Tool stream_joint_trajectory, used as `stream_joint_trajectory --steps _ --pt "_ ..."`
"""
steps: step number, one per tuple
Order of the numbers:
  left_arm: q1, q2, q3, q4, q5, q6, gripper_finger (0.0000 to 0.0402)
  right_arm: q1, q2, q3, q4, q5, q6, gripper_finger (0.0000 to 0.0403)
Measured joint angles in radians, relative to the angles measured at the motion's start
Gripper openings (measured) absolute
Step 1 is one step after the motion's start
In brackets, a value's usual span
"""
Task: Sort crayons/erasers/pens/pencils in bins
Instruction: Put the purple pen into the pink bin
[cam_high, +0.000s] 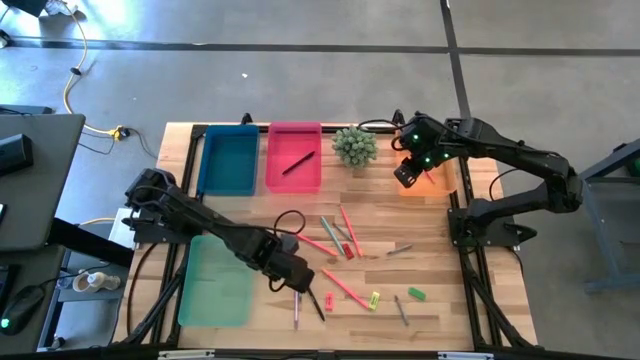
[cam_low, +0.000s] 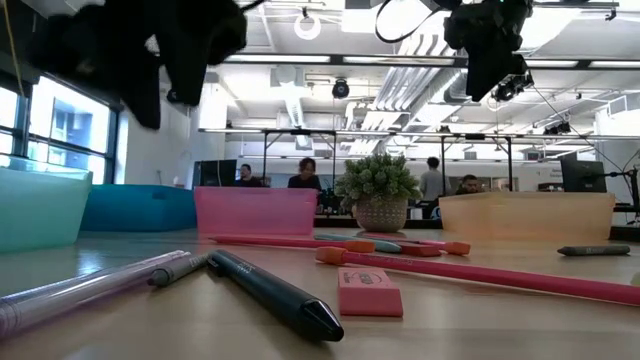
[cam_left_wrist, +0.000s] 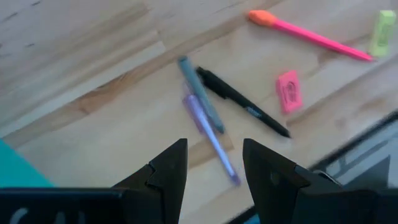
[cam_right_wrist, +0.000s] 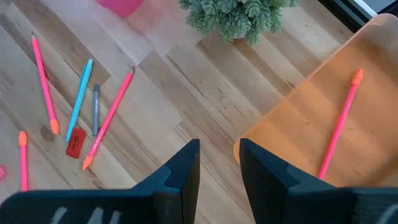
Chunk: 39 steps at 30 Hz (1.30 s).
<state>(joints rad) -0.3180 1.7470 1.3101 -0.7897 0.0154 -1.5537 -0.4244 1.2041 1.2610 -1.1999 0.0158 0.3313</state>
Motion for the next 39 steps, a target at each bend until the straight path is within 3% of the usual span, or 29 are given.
stream_joint_trajectory --steps 5,8,11,22,34,39 --pt "0.000 -0.002 0.128 -0.142 -0.015 0.021 0.0143 0.000 0.000 0.000 0.000 0.000 0.000 0.0105" --pt "-0.020 -0.002 0.163 -0.145 -0.089 -0.018 0.0143 0.000 0.000 0.000 0.000 0.000 0.000 0.0105" --pt "-0.046 0.029 0.165 -0.133 -0.151 -0.060 0.0142 0.000 0.000 0.000 0.001 0.000 0.000 0.0105" --pt "-0.069 0.185 0.163 -0.130 -0.178 -0.148 0.0142 0.000 0.000 0.000 0.001 0.000 0.000 0.0105" --pt "-0.076 0.207 0.161 -0.138 -0.233 -0.208 0.0142 0.000 0.000 0.000 0.001 0.000 0.000 0.0105" --pt "-0.075 0.247 0.161 -0.133 -0.206 -0.217 0.0142 0.000 0.000 0.000 0.001 0.000 0.000 0.0105"
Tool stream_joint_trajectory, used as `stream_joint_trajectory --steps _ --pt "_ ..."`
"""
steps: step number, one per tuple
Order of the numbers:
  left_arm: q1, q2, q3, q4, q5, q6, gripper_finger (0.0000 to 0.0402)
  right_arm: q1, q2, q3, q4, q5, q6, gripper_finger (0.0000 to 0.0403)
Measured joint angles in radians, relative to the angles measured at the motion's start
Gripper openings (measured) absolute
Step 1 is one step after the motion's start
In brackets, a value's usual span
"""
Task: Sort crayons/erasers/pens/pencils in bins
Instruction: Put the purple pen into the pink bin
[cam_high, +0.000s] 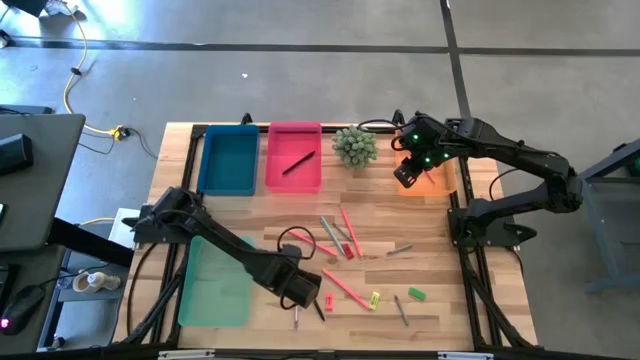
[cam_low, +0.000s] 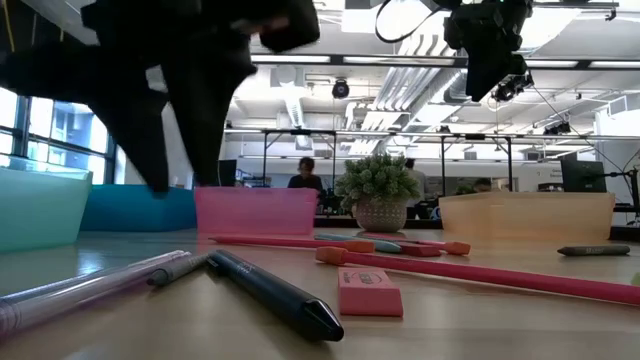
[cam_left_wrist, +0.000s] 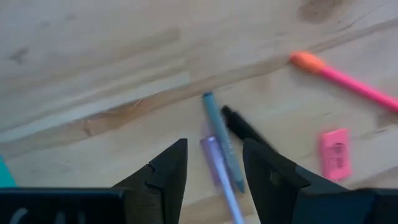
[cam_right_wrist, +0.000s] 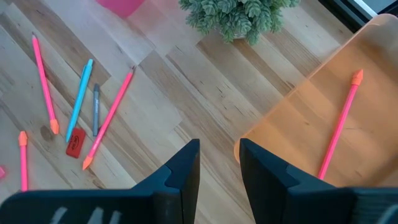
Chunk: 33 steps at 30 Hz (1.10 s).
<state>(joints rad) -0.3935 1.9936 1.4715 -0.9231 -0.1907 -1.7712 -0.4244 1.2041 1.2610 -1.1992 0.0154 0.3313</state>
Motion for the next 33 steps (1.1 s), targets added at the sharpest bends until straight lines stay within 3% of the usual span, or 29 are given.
stream_joint_trajectory --steps 33 --pt "-0.015 0.092 -0.001 0.043 0.075 -0.033 0.0142 0.000 0.000 0.000 0.000 0.000 0.003 0.0105"
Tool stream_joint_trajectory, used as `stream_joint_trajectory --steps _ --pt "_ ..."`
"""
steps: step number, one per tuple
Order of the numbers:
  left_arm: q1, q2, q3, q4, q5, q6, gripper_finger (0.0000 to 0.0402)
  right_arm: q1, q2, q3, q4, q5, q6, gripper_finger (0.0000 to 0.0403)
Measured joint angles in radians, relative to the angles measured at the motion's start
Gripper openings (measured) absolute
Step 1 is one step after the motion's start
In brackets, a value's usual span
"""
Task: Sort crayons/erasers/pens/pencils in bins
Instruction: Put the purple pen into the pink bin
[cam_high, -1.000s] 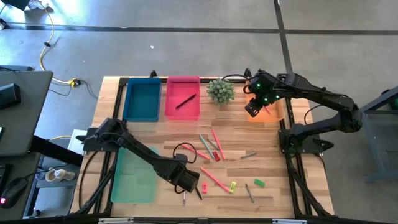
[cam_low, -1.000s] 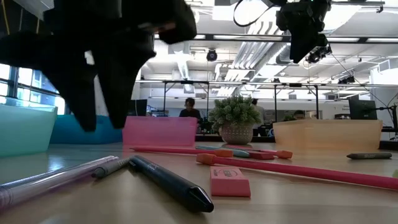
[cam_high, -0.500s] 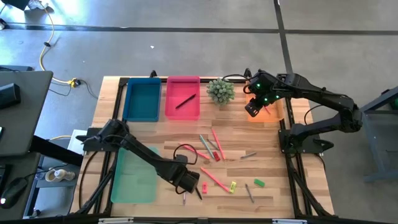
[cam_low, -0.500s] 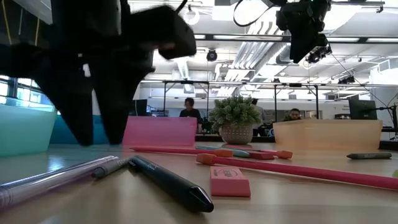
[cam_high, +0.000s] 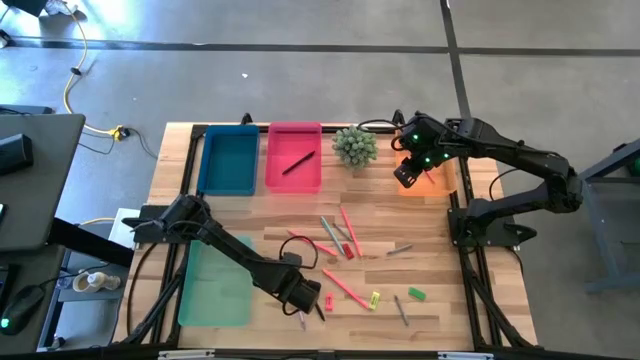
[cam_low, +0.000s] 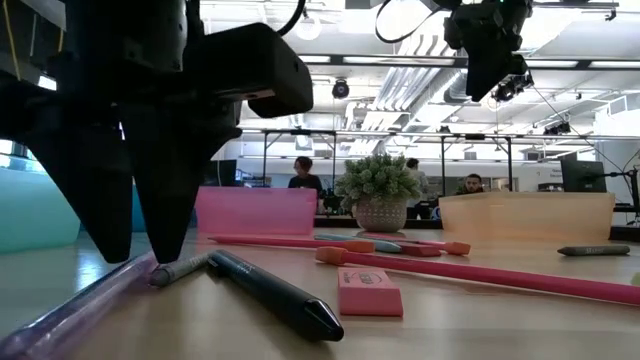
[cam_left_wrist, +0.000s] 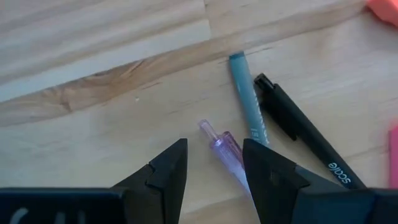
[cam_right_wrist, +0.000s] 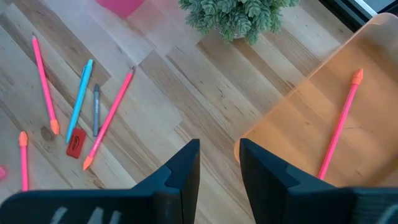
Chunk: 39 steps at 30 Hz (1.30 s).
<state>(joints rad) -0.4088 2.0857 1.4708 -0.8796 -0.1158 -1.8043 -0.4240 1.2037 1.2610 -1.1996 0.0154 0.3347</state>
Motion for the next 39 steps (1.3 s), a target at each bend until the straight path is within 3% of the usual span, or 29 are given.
stream_joint_trajectory --steps 8,29,39 --pt "-0.019 0.000 0.000 0.015 0.065 -0.051 0.0142 0.000 0.000 0.000 0.000 0.000 -0.002 0.0105" --pt "-0.027 -0.006 -0.048 0.031 0.086 -0.088 0.0141 0.000 0.000 0.000 0.000 0.000 -0.003 0.0105" --pt "-0.063 -0.004 -0.050 0.027 0.093 -0.067 0.0085 0.000 0.000 0.000 -0.001 0.000 -0.006 0.0105"
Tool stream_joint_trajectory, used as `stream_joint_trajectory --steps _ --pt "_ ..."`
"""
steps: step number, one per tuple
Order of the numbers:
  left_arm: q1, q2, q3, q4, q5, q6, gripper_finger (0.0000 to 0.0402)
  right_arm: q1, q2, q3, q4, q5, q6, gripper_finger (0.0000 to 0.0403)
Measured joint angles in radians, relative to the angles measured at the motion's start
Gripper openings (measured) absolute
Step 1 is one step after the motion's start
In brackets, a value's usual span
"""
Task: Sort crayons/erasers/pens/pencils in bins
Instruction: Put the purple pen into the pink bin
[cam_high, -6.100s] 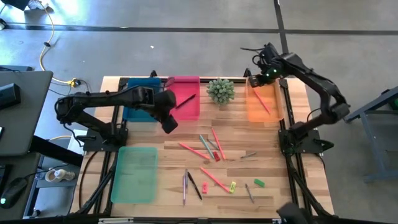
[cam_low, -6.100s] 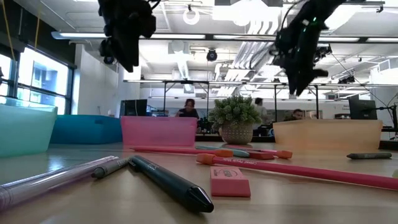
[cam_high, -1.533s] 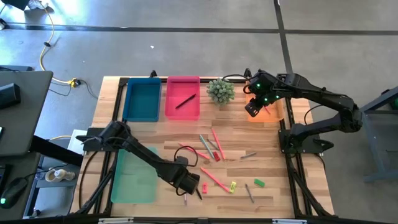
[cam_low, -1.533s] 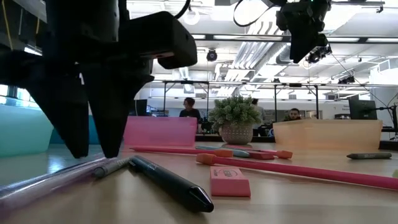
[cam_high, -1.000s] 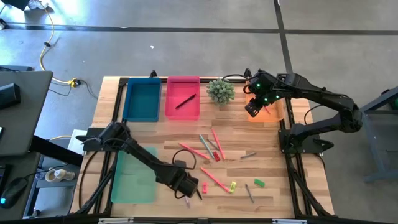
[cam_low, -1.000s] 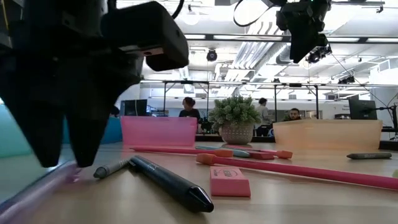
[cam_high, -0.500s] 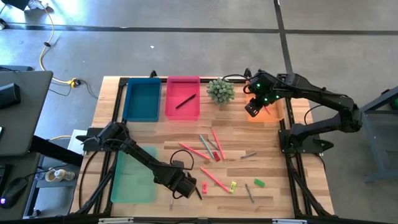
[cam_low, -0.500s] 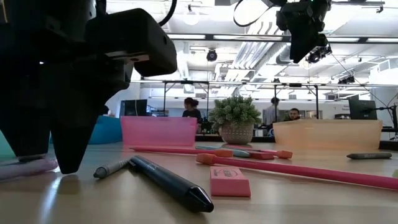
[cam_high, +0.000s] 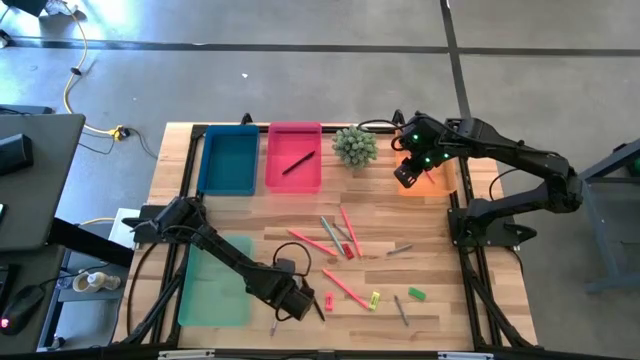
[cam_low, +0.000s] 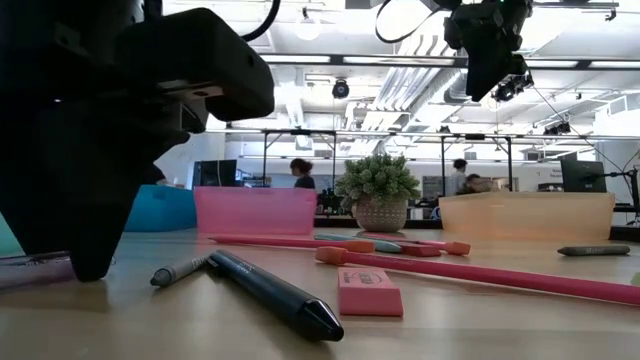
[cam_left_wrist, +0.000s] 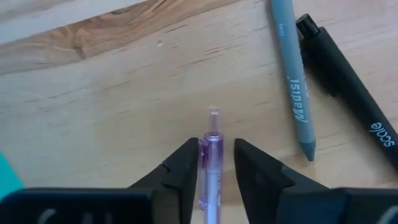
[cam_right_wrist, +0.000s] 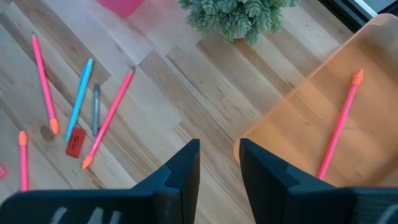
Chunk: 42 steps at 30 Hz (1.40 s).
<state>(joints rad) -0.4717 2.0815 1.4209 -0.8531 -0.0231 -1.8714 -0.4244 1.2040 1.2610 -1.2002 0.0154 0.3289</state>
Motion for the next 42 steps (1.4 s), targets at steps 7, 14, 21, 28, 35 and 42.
stream_joint_trajectory --steps 7,14,21,28,35,42 --pt "-0.003 0.001 -0.001 -0.003 -0.013 0.032 0.0032 0.000 0.000 0.000 0.000 0.000 -0.016 0.0105" --pt "-0.005 -0.017 -0.004 0.008 -0.034 0.090 0.0009 0.000 -0.001 0.000 0.000 0.000 -0.052 0.0105" --pt "-0.006 -0.097 -0.004 0.013 -0.121 0.128 0.0007 0.000 -0.040 0.000 0.000 0.000 -0.069 0.0105" --pt "0.032 -0.210 -0.003 0.007 -0.255 0.195 0.0006 0.000 -0.102 0.000 0.000 0.000 -0.059 0.0105" --pt "0.118 -0.351 -0.002 -0.089 -0.404 0.345 0.0006 0.000 -0.126 0.000 0.000 0.000 -0.061 0.0105" --pt "0.205 -0.483 -0.001 -0.373 -0.488 0.409 0.0006 0.000 -0.123 0.000 -0.007 0.000 -0.060 0.0105"
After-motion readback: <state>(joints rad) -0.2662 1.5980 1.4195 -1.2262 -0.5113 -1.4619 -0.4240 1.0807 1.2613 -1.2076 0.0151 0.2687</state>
